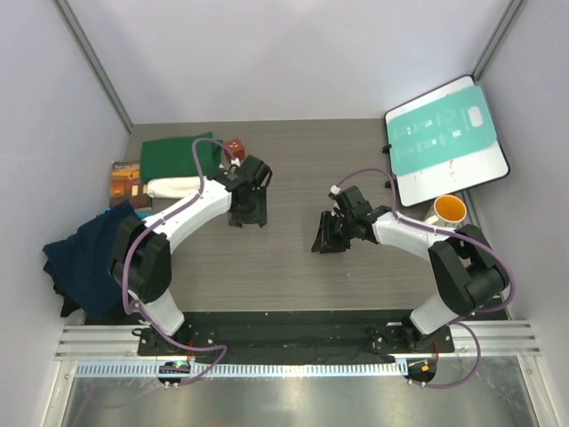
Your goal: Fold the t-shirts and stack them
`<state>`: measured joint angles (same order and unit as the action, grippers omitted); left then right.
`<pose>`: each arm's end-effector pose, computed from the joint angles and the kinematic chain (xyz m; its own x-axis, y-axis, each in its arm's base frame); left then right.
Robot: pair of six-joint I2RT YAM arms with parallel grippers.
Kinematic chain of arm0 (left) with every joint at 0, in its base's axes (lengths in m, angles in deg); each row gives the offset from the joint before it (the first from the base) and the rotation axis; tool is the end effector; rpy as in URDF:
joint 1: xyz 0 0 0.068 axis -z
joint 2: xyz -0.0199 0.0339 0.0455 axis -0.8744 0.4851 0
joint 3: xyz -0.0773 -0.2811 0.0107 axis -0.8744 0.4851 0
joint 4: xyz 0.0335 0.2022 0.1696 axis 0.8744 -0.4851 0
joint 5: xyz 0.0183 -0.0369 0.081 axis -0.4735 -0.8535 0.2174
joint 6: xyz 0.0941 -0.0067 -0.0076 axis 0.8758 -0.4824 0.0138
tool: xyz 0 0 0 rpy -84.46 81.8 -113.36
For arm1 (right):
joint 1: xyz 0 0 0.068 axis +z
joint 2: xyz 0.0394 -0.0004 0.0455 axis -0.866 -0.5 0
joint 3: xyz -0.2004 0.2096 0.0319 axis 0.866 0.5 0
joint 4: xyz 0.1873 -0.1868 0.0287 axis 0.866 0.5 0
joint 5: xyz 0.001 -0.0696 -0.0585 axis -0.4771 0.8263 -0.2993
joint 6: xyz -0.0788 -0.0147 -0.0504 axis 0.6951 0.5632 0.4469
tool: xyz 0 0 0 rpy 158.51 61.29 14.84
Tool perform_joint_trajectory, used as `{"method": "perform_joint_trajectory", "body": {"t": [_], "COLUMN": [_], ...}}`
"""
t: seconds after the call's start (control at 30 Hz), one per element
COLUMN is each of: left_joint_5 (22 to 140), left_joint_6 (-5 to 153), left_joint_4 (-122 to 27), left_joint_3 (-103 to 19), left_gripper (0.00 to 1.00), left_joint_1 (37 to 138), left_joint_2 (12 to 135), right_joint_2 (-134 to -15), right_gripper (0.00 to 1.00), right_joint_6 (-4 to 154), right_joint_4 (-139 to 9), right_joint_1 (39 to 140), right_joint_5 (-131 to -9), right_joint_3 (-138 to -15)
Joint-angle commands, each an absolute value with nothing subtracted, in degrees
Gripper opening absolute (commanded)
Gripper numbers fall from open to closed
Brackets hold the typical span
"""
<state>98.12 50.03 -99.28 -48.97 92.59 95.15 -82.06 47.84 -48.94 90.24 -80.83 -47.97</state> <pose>0.3233 -0.1834 0.2259 -0.9148 -0.1118 -0.3882 -0.0785 0.9918 -0.1007 0.2652 0.1865 0.1464 -0.9552 0.0554 -0.2908 -0.1105 0.8447 0.5237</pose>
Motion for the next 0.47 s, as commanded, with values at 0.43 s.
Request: {"method": "perform_joint_trajectory", "body": {"t": [0.43], "left_joint_5": [95.2], "left_joint_6": [52.2], "left_joint_4": [-85.8], "left_joint_3": [-39.6], "left_gripper": [0.53], "left_joint_1": [95.1], "left_joint_2": [88.6], "right_joint_2": [-80.9], "right_gripper": [0.36], "right_joint_6": [47.5], "right_joint_4": [-42.5], "right_joint_1": [90.4], "right_joint_5": [-75.4], "right_joint_3": [-53.2]}}
